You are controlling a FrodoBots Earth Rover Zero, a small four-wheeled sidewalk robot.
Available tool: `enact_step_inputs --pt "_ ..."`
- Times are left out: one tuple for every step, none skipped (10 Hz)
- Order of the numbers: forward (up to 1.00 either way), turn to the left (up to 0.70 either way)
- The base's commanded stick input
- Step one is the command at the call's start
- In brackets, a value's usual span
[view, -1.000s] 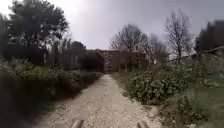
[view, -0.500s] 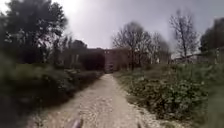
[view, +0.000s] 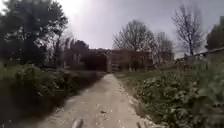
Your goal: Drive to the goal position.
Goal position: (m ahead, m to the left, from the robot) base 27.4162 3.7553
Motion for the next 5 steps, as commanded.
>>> enact_step_inputs --pt "1.0 0.28" --pt "1.0 0.17" --pt "1.0 0.02" --pt "1.0 0.0" --pt "1.0 0.0"
